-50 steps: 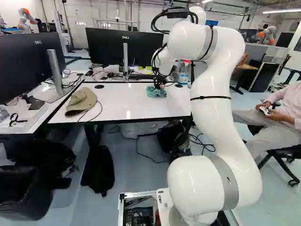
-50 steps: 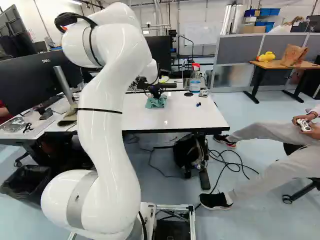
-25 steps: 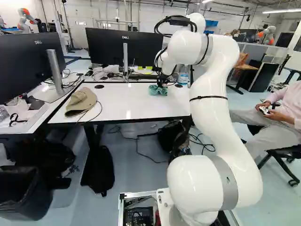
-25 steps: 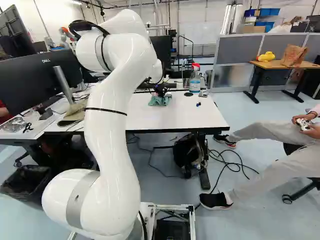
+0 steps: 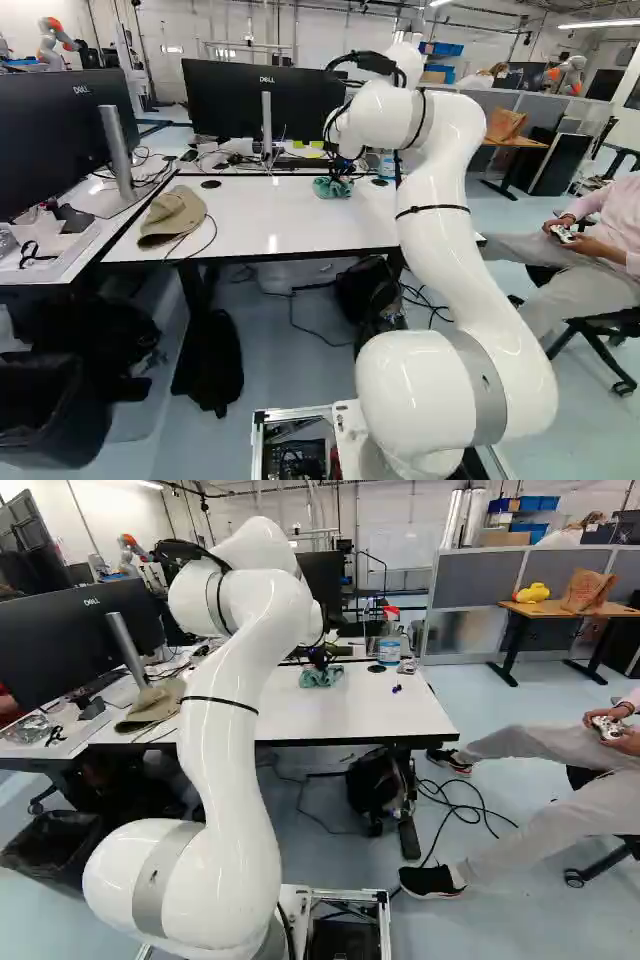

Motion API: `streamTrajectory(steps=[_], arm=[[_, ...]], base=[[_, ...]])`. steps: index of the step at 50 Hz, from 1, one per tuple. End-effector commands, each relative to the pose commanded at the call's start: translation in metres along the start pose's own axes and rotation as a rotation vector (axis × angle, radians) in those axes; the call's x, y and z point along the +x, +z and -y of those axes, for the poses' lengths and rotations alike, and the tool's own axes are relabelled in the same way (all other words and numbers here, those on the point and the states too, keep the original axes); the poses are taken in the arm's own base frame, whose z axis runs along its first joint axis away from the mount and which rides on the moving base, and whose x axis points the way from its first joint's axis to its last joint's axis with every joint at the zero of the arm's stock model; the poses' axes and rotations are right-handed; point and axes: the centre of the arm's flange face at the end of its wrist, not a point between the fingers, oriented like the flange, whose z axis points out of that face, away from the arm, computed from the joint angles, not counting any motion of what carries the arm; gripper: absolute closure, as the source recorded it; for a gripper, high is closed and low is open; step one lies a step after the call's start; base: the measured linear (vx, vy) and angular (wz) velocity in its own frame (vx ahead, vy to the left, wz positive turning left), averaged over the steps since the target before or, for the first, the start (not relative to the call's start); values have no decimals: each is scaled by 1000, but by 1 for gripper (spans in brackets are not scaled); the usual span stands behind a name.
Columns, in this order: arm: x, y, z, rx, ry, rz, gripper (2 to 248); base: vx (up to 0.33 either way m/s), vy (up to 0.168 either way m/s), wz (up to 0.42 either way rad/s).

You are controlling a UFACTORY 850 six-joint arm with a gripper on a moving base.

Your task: Clean the table with the green towel

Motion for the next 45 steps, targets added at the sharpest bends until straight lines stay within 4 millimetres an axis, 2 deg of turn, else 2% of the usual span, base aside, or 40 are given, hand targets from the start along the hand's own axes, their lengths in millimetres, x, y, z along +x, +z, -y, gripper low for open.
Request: streamTrajectory(steps=[10, 22, 45], arm=[[-6, -2, 16, 11, -17, 8, 227], [-19, -12, 26, 16, -29, 30, 227], [-48, -39, 25, 11, -32, 75, 227]], base=[[0, 0, 0], [0, 0, 0], [0, 0, 0]])
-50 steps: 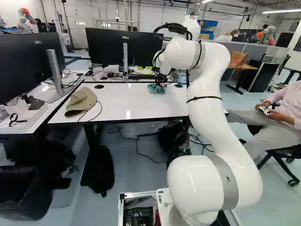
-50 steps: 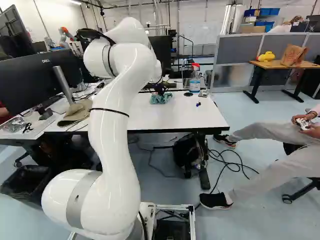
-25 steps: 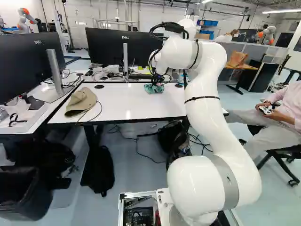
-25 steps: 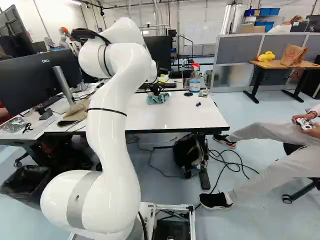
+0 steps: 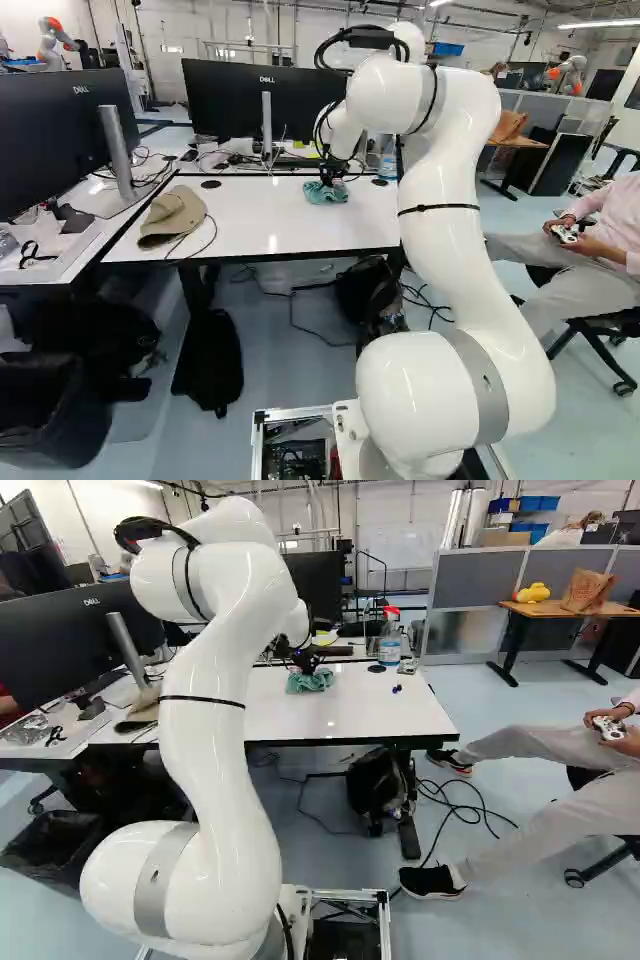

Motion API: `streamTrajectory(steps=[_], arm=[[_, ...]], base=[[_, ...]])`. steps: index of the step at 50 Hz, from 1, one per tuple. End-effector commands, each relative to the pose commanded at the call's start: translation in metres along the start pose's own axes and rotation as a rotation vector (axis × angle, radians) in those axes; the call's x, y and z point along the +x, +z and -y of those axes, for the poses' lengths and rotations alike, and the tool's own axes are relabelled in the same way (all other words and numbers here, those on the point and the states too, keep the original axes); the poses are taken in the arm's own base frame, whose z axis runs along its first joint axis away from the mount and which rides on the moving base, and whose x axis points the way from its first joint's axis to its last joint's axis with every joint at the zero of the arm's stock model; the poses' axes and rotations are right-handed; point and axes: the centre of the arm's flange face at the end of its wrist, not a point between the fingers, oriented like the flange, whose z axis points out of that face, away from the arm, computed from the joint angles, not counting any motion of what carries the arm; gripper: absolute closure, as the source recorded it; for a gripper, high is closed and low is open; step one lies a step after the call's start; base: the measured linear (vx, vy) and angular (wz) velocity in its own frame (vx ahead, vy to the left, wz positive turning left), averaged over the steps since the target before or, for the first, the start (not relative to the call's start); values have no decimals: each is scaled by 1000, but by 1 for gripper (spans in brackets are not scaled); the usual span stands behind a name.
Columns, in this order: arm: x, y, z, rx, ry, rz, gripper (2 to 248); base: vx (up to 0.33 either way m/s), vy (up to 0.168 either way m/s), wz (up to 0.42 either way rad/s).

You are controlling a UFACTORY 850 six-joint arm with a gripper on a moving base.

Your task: Clean the table with the green towel

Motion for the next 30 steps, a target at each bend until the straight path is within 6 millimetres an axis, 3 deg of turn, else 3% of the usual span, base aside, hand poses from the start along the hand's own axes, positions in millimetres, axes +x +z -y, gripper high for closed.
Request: streamTrajectory(steps=[18, 30], arm=[[-19, -18, -16, -15, 18, 26, 227], [-20, -22, -37, -31, 44, 26, 227]], base=[[0, 0, 0], [0, 0, 0]])
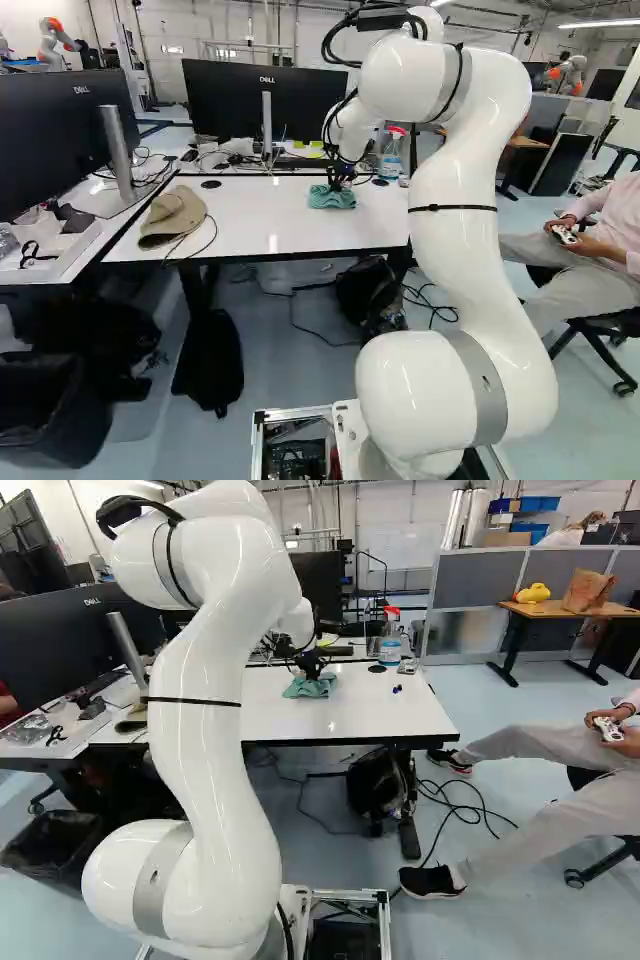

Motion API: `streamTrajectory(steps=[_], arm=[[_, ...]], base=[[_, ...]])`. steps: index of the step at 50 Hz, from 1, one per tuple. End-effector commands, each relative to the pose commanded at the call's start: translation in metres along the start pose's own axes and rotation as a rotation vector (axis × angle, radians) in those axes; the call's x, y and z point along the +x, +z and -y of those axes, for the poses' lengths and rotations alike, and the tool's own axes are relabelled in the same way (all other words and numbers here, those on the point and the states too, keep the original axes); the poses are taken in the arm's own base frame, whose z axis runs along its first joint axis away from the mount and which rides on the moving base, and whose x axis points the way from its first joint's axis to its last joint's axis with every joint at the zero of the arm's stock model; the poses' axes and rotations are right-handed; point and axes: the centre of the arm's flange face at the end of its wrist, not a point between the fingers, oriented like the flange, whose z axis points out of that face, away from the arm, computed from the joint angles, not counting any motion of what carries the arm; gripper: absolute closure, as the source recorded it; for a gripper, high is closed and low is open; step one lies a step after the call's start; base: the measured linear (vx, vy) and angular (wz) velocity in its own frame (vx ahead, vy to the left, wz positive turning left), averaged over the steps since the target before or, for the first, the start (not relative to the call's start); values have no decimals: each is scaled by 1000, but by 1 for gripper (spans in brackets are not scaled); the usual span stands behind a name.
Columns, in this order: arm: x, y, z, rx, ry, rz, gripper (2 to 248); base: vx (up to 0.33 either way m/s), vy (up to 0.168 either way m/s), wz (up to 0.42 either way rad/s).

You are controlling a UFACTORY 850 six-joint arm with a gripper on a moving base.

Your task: Clean the table with the green towel

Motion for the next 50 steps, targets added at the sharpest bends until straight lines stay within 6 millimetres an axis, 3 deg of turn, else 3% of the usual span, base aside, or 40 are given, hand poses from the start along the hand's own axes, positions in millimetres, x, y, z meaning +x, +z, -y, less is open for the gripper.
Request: streamTrajectory(steps=[20, 50], arm=[[20, 9, -26, -17, 34, -24, 227], [58, 40, -13, -1, 20, -78, 227]], base=[[0, 0, 0], [0, 0, 0]])
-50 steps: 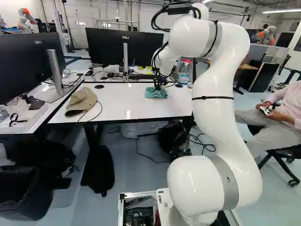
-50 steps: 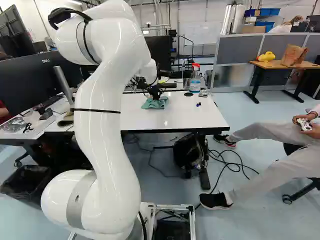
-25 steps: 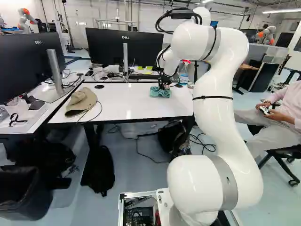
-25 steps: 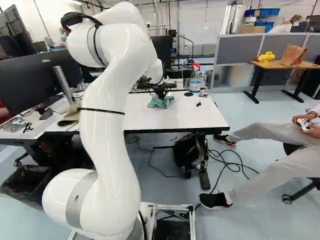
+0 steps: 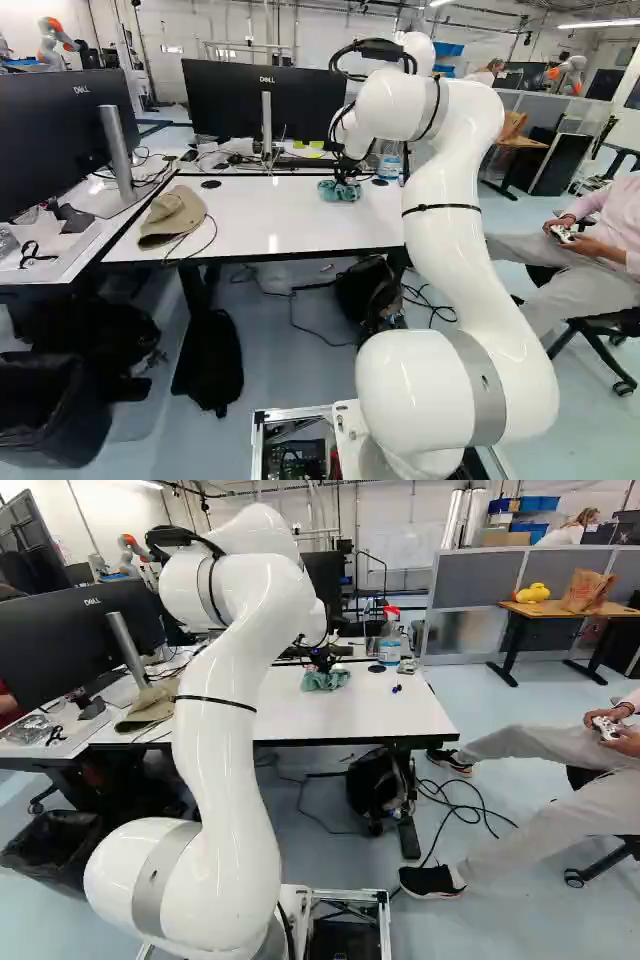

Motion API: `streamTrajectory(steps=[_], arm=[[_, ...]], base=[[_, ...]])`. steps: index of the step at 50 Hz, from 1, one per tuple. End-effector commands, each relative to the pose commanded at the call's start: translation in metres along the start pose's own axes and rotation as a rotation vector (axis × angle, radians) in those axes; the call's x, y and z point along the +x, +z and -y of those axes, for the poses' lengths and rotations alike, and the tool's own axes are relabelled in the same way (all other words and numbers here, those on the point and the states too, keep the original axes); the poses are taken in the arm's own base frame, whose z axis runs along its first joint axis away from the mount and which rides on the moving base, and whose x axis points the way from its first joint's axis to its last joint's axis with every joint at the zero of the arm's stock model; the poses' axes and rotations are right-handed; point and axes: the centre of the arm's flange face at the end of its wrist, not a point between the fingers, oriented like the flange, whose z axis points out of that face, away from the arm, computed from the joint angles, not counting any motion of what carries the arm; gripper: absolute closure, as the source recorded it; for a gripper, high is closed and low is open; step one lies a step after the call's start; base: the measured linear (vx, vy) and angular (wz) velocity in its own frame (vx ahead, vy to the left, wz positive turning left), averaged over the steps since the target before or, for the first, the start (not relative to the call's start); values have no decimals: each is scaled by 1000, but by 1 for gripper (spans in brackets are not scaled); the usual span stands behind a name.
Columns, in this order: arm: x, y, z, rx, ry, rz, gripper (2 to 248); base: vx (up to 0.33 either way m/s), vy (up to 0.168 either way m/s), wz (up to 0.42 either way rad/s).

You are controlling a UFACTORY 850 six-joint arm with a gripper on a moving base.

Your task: Clean the table with the green towel

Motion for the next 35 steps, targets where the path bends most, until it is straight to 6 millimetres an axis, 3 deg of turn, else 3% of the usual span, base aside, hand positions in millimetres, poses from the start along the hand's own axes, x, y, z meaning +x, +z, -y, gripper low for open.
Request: streamTrajectory(steps=[14, 35], arm=[[6, 10, 20, 17, -21, -12, 227], [-10, 3, 52, 39, -58, 8, 227]], base=[[0, 0, 0], [0, 0, 0]])
